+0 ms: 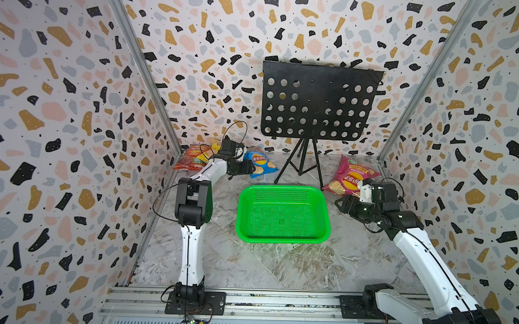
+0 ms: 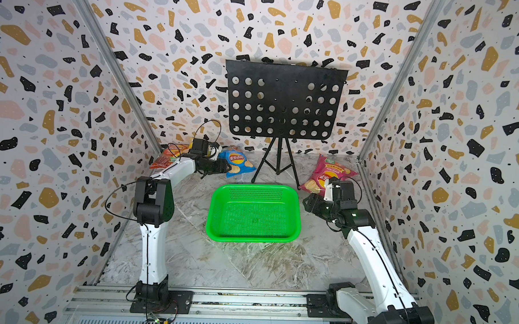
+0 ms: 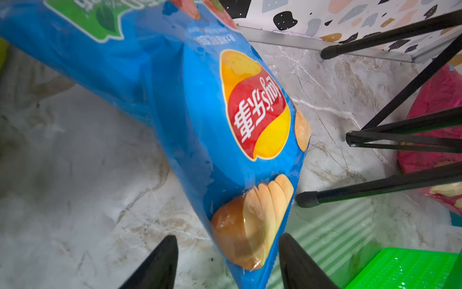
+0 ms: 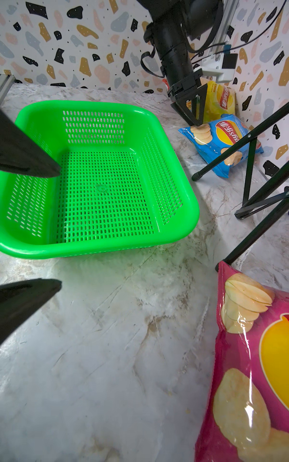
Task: Put the potato chips into the basket
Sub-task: Pick up the potato chip from the center of the board.
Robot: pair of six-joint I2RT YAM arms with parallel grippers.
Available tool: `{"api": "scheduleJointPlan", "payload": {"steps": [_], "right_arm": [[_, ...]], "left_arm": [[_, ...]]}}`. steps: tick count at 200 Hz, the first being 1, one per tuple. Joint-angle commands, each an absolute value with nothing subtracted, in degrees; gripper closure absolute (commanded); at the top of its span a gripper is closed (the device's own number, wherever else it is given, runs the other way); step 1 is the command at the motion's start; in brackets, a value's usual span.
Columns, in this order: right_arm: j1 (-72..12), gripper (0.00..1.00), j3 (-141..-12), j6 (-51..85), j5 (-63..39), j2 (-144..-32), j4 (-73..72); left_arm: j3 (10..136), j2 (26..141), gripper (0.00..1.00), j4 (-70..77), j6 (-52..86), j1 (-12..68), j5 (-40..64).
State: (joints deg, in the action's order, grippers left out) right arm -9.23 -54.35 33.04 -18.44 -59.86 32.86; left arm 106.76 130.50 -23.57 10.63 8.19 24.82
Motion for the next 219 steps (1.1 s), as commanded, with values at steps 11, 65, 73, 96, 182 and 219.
{"api": "scheduleJointPlan", "payload": {"steps": [11, 65, 73, 96, 182, 219], "right_arm": [[-9.4, 0.32, -54.4, 32.6, -18.5, -57.7, 34.9], [-9.3, 0.33, -55.1, 32.3, -18.2, -56.7, 36.0], [-9.3, 0.33, -55.3, 32.3, -18.2, -56.5, 36.3], [-9.3, 0.33, -55.9, 32.1, -18.0, -55.9, 36.9], [-9.3, 0.34, -57.6, 31.7, -18.3, -54.0, 38.4], [-9.3, 0.34, -58.8, 32.1, -17.7, -52.7, 40.1]], "left_arm": [[108.8, 132.1, 0.38, -23.6, 11.3, 8.5, 27.2], [109.0, 131.9, 0.81, -24.0, 10.7, 8.5, 28.0], [109.0, 131.6, 0.86, -24.3, 10.3, 8.5, 27.8], [108.5, 129.8, 1.00, -25.6, 9.0, 8.4, 27.3], [104.6, 113.1, 1.00, -30.7, -1.0, 8.4, 21.9], [102.4, 105.8, 1.00, -37.8, -6.0, 8.3, 19.0]]}}
